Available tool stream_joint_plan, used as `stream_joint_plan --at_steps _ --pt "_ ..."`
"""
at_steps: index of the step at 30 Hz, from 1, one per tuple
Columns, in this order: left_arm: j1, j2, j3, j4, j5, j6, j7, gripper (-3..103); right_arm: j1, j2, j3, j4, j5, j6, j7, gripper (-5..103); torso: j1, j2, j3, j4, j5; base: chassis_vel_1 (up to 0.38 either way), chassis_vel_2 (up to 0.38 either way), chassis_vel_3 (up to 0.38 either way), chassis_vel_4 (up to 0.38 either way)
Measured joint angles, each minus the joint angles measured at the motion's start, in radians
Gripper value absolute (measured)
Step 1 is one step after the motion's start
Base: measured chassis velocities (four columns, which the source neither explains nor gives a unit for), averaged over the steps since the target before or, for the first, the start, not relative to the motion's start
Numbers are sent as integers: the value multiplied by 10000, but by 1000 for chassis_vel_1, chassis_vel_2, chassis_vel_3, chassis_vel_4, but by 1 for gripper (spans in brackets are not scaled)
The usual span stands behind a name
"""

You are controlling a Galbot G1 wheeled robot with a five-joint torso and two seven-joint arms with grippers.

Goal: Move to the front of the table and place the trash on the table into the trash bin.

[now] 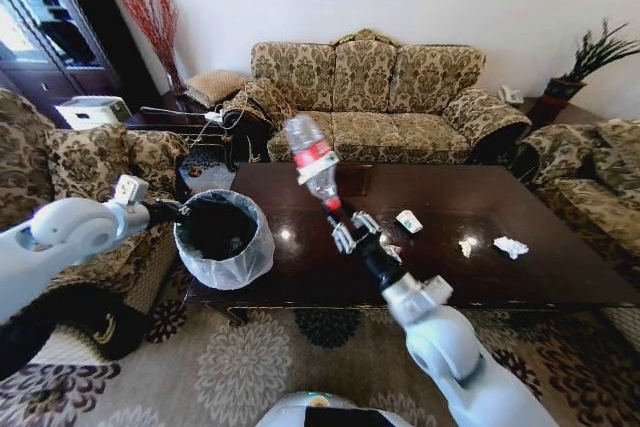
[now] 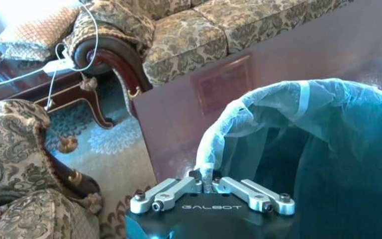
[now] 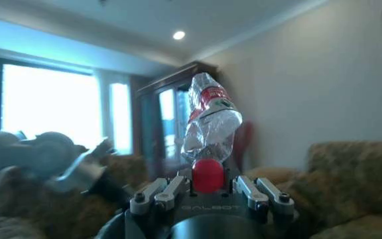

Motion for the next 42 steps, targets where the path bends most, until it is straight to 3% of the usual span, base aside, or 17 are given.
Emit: stream_joint_plan --at_steps 4,7,17,25,28,30,31,33,34,36,37,38,40,42 --pt "33 -140 1 -362 13 10 1 1 369 -544 -210 -12 1038 -809 -841 24 1 0 1 1 -4 0 0 0 0" --pt "34 -179 2 -616 10 30 -23 1 749 -411 -486 -304 936 -817 -1055 24 0 0 1 0 0 0 0 0 0" --pt "-85 -146 -92 -1818 -323 268 -103 1 1325 331 -1620 -950 -191 -1278 -976 24 0 0 0 0 0 0 0 0 0" --pt "-79 -225 -123 -2497 -514 473 -34 1 2084 925 -2333 -1673 -249 -1563 -407 24 1 0 1 1 -5 0 0 0 0" --pt "-93 -224 -144 -2720 -609 516 -30 1 2601 1319 -2730 -2067 -223 -1683 -174 40 1 0 1 1 -1 0 0 0 0" --pt "-93 -227 -145 -2747 -618 522 -26 1 2674 1358 -2767 -2095 -215 -1698 -143 40 1 0 1 1 -1 0 0 0 0" --pt "-91 -255 -145 -2780 -628 538 -26 1 2813 1403 -2803 -2119 -173 -1737 -94 51 1 0 1 1 -1 0 0 0 0" --pt "-88 -279 -145 -2780 -629 543 -27 1 2866 1399 -2799 -2117 -141 -1746 -69 51 1 0 1 1 -1 0 0 0 0" --pt "-77 -321 -145 -2760 -629 549 -26 1 2891 1358 -2754 -2072 -89 -1747 -57 61 2 0 2 1 -2 0 0 0 0" --pt "-73 -344 -146 -2728 -629 551 -25 1 2885 1327 -2680 -2005 -49 -1747 -59 61 2 0 1 1 -2 0 0 0 0" --pt "-69 -372 -145 -2641 -623 551 -25 1 2790 1278 -2487 -1834 68 -1613 -160 73 1 0 1 1 -1 0 0 0 0" --pt "-69 -372 -145 -2641 -623 551 -25 1 2790 1278 -2487 -1834 68 -1613 -160 73 1 0 1 1 -1 0 0 0 0" --pt "-57 -399 -115 -2399 -595 551 -24 1 2517 1169 -2088 -1605 92 -799 -835 83 1 0 1 1 -2 0 0 0 0" --pt "-50 -406 -106 -2268 -580 551 -24 1 2359 1100 -1911 -1457 -27 -425 -1045 89 1 0 1 1 -2 0 0 0 0"
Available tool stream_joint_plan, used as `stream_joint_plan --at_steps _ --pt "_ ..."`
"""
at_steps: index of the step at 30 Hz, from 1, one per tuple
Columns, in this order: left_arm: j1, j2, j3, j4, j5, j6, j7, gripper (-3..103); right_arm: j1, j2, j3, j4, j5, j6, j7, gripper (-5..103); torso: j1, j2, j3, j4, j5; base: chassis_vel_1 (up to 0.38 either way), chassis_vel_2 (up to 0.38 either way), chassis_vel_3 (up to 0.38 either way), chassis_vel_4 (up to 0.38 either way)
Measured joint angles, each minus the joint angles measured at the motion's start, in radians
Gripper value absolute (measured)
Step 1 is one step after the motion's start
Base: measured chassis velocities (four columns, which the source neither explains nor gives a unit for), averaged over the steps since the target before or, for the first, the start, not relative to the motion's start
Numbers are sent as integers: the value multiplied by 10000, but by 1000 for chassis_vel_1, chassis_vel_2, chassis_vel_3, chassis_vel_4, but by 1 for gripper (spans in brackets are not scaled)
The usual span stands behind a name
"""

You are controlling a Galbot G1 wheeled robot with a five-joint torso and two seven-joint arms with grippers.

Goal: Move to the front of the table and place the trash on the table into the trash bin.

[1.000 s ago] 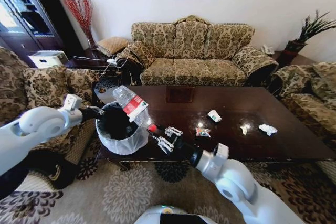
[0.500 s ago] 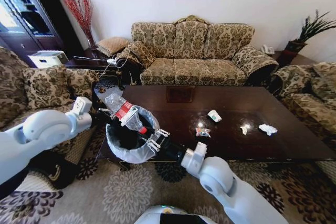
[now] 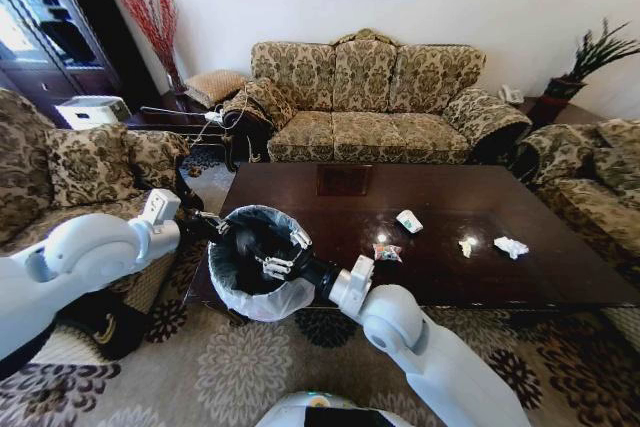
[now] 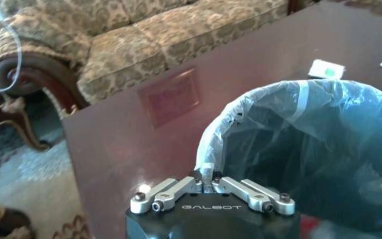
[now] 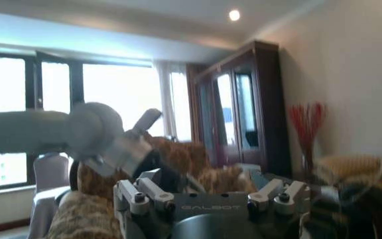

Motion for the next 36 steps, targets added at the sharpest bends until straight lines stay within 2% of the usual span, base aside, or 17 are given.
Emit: stream_joint_plan --at_steps 1,3,5,6,7,8,9,10,11,13,15,17,23,30,36 --pt "5 -3 6 116 16 -1 0 1 -131 -56 145 168 -36 260 -99 89 0 0 0 0 0 0 0 0 0" --pt "16 -5 18 534 98 -20 0 1 -546 -208 588 741 248 817 -178 97 0 0 0 0 0 0 0 0 0" --pt "23 2 27 795 152 -48 -3 1 -837 -259 969 1035 459 1028 -81 99 0 1 0 0 0 0 0 0 0" --pt "28 7 35 985 179 -70 -9 1 -1094 -260 1317 1221 513 1052 116 100 0 1 -1 0 0 0 0 0 0" --pt "29 9 50 1377 255 -141 -41 1 -1788 -236 2087 1496 492 1020 873 100 -1 0 -1 1 -1 0 0 0 0" --pt "26 3 50 1518 286 -168 -69 1 -2098 -221 2371 1560 459 958 1188 100 -1 0 -1 0 -3 0 0 0 0" --pt "26 3 50 1518 286 -168 -69 1 -2098 -221 2371 1560 459 958 1188 100 -1 0 -1 0 -3 0 0 0 0" --pt "6 -22 46 1726 324 -200 -81 1 -2640 -210 2817 1594 381 820 1615 100 0 0 -1 1 0 0 0 0 0" --pt "-25 -65 14 1973 340 -225 -78 1 -3553 -207 3683 1517 177 591 2022 100 0 0 0 -1 -1 0 0 0 0" --pt "-79 -140 -48 2181 363 -271 -42 1 -4583 -110 4849 991 -90 623 2324 100 -1 1 -1 -2 0 0 0 0 0" --pt "-97 -187 -60 2221 396 -302 -38 1 -4862 -65 5181 780 -101 651 2402 100 -1 1 -1 -3 5 0 0 0 0" --pt "-108 -389 -50 2178 540 -375 -23 1 -5458 96 5919 -135 -20 687 2612 100 -2 1 -1 -3 4 0 0 0 0" --pt "-125 -683 28 1949 1072 -502 151 1 -5673 371 6014 -1590 81 677 2948 100 -1 0 -1 0 -2 0 0 0 0" --pt "-150 -808 18 1905 1252 -581 270 1 -5469 777 5589 -2413 -470 804 3040 100 -1 1 -1 0 -1 -43 -44 38 33" --pt "-154 -847 0 1821 1278 -583 328 1 -5134 930 5373 -2962 -562 1120 3237 100 -1 1 0 0 0 -143 -159 158 170"
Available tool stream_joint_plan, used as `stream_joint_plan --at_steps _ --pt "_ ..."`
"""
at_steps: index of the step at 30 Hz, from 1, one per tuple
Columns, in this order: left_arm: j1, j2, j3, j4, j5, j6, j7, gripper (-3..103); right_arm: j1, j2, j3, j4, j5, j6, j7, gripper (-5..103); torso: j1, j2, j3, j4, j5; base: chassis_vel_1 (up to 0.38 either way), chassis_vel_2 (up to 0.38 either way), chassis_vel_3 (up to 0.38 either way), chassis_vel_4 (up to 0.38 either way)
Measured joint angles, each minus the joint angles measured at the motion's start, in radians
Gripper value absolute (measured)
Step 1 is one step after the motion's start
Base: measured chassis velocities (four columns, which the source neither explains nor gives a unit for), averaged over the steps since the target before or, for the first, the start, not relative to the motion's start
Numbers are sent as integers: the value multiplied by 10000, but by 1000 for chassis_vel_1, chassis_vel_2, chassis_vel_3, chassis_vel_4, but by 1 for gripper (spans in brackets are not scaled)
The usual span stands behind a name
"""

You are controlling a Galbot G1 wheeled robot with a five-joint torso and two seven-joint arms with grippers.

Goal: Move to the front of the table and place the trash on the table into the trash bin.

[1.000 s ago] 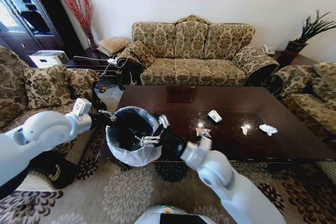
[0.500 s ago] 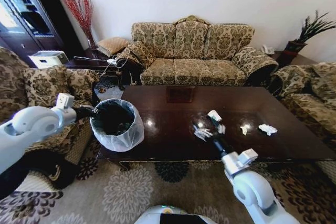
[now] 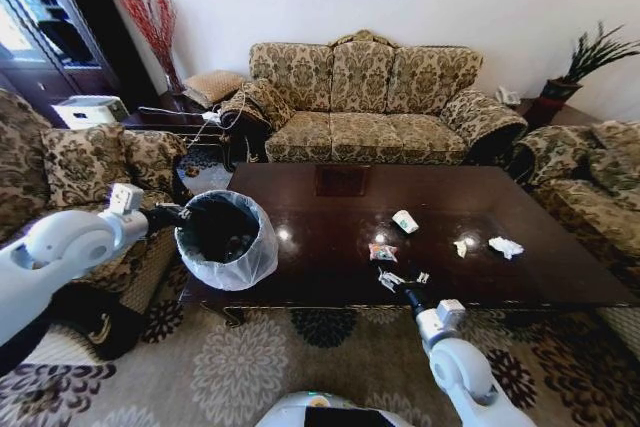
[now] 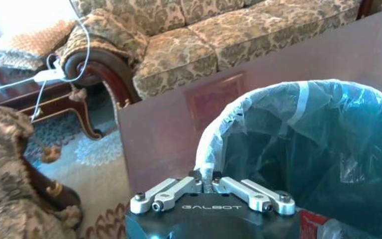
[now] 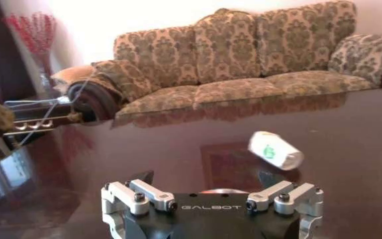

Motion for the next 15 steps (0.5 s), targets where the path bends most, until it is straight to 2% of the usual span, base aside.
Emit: stream_joint_plan --at_steps 6,8,11,13,15 --pt "-6 25 -4 -50 -21 -1 57 1 600 181 -401 -662 -162 196 80 100 0 0 0 -2 0 -229 -232 222 219" --pt "-21 11 -20 -289 -91 1 127 1 980 365 -808 -1279 -399 894 71 100 4 -1 2 -5 3 -203 -190 140 176" --pt "-69 30 -50 -522 -212 7 106 1 1381 673 -1107 -1906 -749 1168 -95 100 5 -1 2 -6 16 -119 -112 85 76" --pt "-77 58 -52 -605 -241 9 102 1 1525 804 -1209 -2133 -890 1166 -240 100 4 0 1 -6 14 0 0 0 0" --pt "-87 114 -53 -691 -280 17 82 1 1769 1060 -1361 -2589 -1278 1136 -675 100 2 0 1 -4 -12 0 0 0 0"
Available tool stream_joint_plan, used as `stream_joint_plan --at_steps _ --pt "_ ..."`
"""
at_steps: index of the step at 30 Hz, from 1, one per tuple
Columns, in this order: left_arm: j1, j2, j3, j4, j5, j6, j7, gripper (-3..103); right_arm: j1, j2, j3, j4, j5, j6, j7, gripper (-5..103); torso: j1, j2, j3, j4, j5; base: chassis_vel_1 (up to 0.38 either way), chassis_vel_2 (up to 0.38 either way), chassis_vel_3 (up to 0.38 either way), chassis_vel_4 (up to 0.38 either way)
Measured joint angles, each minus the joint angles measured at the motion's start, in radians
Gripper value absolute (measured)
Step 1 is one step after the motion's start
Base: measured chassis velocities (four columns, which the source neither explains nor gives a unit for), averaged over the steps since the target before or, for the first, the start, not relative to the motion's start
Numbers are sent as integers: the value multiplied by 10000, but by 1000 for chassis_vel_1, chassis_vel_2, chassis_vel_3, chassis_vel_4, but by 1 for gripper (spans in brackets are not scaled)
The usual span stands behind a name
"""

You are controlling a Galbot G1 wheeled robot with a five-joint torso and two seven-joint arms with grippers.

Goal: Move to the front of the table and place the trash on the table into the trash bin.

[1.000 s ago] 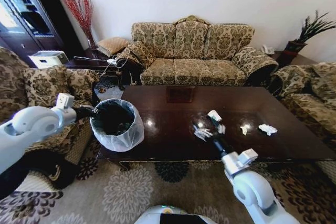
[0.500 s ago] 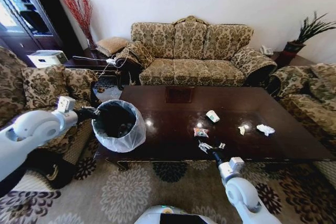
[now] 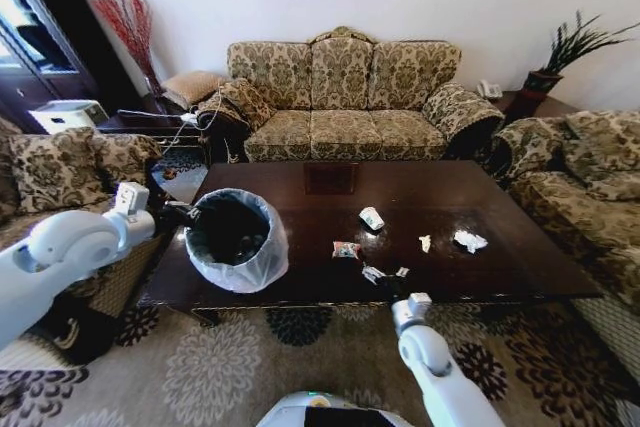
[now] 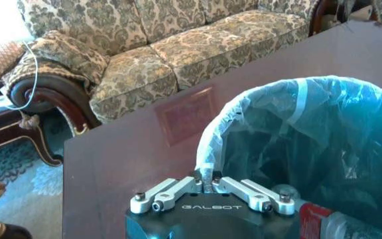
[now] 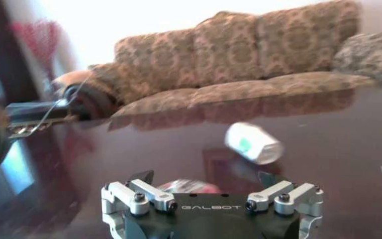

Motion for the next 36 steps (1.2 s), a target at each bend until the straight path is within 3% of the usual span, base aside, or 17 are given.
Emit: stream_joint_plan --at_steps 4,10,20,22,24,25,27,29,36 --pt "3 45 16 -35 0 5 -49 1 368 486 -240 -629 -426 52 -285 100 -1 0 -1 12 6 65 51 -20 -16" --pt "41 93 82 -40 -2 11 -55 1 1345 1382 -496 -1919 -1180 190 -236 100 -2 0 -1 3 21 14 39 -11 -1" --pt "76 81 88 -56 -13 23 -60 1 2136 1849 -552 -2963 -1735 49 403 101 -1 0 -1 5 8 0 0 0 0" --pt "77 76 98 -93 -24 23 -65 1 2190 1835 -519 -3080 -1768 -278 457 91 -2 0 -1 5 9 0 0 0 0" --pt "79 74 103 -102 -31 24 -65 1 2187 1823 -505 -3080 -1772 -389 465 91 -2 0 -1 4 11 0 0 0 0" --pt "81 54 106 -106 -41 24 -65 1 2115 1763 -485 -3025 -1782 -548 532 75 -1 0 -1 2 16 0 0 0 0" --pt "84 34 106 -105 -42 25 -65 1 2072 1702 -479 -2952 -1782 -578 545 64 -1 0 -1 2 15 0 0 0 0" --pt "90 14 106 -106 -42 25 -67 1 2058 1678 -473 -2924 -1782 -578 546 64 -1 0 -1 3 14 0 0 0 0" --pt "115 -66 121 -173 -29 27 -70 1 1900 1568 -443 -2822 -1761 -558 559 32 -1 0 -1 3 14 0 0 0 0"
